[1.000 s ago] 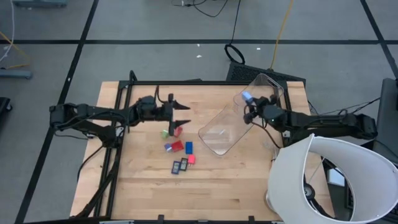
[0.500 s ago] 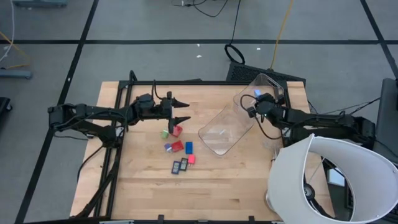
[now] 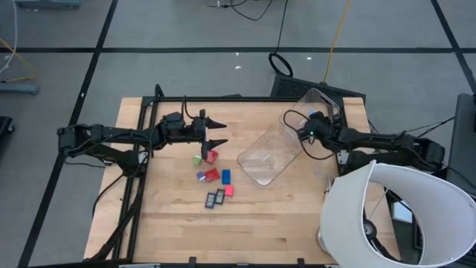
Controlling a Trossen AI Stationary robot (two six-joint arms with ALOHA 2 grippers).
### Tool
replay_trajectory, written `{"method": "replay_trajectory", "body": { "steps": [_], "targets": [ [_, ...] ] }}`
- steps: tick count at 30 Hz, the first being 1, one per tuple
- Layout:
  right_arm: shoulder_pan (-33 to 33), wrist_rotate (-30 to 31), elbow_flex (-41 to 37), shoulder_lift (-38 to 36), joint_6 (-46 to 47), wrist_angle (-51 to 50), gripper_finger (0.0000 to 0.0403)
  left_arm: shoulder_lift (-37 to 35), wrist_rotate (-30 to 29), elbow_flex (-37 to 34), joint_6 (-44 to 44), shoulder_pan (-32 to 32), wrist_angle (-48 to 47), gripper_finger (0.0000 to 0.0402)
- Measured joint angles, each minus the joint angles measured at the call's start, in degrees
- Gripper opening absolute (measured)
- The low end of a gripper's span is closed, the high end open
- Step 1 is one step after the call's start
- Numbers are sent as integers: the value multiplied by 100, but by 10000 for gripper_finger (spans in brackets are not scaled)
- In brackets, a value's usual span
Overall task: Pick & Place Office items
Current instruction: Put the light blue charger adapter into the right transparent bin
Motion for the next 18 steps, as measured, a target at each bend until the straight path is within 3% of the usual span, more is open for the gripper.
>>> {"method": "replay_trajectory", "body": {
  "steps": [18],
  "targets": [
    [-58, -21, -2, 0, -74, 122, 139, 0, -2, 0, 11, 0, -45, 273]
  ]
}}
